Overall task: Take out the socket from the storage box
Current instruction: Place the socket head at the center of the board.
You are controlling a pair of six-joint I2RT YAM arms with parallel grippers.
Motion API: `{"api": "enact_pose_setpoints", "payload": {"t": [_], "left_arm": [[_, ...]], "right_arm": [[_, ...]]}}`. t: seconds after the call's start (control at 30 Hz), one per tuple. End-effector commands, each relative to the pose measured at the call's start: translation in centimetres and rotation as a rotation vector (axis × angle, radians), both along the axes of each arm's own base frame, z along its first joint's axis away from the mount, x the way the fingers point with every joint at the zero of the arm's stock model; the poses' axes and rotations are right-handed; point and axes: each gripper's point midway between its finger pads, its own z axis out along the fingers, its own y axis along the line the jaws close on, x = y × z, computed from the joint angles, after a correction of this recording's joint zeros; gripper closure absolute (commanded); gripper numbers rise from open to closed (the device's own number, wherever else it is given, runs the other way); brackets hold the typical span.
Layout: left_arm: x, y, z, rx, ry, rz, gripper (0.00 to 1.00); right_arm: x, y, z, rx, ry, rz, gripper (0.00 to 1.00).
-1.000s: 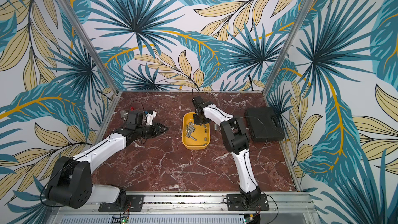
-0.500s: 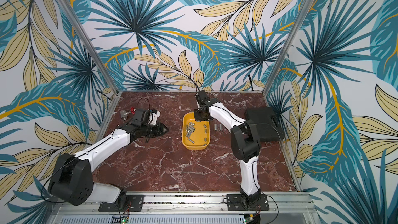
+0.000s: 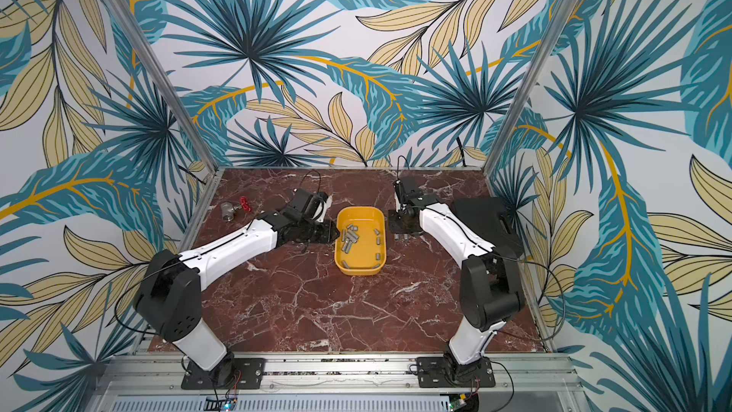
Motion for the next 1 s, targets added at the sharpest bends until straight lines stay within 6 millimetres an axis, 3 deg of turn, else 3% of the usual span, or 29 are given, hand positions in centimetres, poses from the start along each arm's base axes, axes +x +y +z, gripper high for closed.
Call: {"api": "enact_pose_setpoints", "payload": {"t": [0.0, 0.17, 0.37, 0.67, 0.97], "left_arm": [[0.5, -1.6, 1.2, 0.034, -0.039, -0.035, 0.61], [-0.4, -3.4, -0.1, 0.038, -0.014, -0.066, 0.61], [-2.1, -3.6, -1.2, 0.021, -0.021, -0.058, 0.61], [-3.2, -3.5, -2.0, 0.05, -0.006, -0.055, 0.6], [-3.8, -3.9, -2.8, 0.048, 0.01, -0.057, 0.6]], "right_arm": [[-0.7, -2.0, -0.4, -0.017, -0.004, -0.046, 0.87], [-1.3, -4.6, -2.7, -0.047, 0.052, -0.096, 0.87], [-0.9, -5.8, -4.9, -0.059, 0.089, -0.124, 0.87], [1.9, -6.5, -7.3, -0.044, 0.125, -0.157, 0.87], [3.1, -6.7, -8.7, -0.057, 0.155, -0.157, 0.85]]}}
